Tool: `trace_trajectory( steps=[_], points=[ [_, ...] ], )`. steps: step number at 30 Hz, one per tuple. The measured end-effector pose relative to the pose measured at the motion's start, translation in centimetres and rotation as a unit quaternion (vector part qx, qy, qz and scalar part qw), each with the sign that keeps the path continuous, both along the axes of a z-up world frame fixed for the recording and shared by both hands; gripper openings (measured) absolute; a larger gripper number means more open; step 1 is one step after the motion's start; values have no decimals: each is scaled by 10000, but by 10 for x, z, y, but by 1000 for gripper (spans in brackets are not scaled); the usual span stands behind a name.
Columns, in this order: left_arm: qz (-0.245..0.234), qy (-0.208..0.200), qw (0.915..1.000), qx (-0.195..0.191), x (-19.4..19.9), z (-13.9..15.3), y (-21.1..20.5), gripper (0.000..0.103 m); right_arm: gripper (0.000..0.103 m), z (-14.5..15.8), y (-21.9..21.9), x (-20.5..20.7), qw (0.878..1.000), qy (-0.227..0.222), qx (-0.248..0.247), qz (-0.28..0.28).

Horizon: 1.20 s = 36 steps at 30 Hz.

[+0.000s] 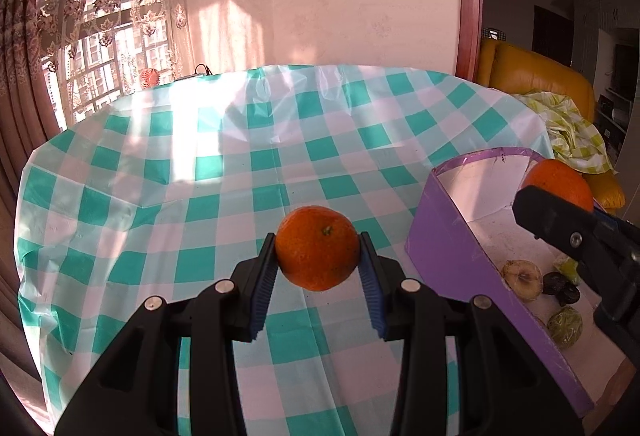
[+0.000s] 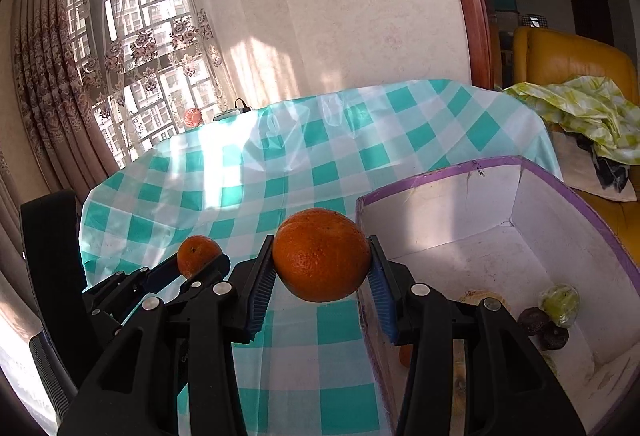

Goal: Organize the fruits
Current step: 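Carry both oranges over the purple box with both tools, then lower both tools into the box and open them to drop the oranges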

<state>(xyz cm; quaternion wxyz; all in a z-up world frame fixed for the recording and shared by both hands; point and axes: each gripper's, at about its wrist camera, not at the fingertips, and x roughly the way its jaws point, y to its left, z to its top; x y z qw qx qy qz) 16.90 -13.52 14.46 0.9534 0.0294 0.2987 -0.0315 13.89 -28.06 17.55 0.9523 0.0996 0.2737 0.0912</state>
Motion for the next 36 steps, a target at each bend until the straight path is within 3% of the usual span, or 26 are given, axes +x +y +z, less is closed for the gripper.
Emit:
trace_trajectory(
  steps=[9, 20, 28, 36],
  points=[
    [-432, -46, 9989, 185, 5, 6, -46, 40, 44, -5, -44, 3, 9991, 135, -52, -405],
    [-944, 35, 9949, 354, 14, 5, -97, 40, 44, -5, -90, 7, 9949, 192, -449, -888],
    [-1409, 277, 9889, 373, 27, -1, -132, 40, 44, -4, -112, 20, 9880, 228, -1060, -1099],
    [-1776, 770, 9794, 579, 54, -12, -164, 40, 44, -12, -134, 48, 9743, 629, -1900, -1032]
  ],
)
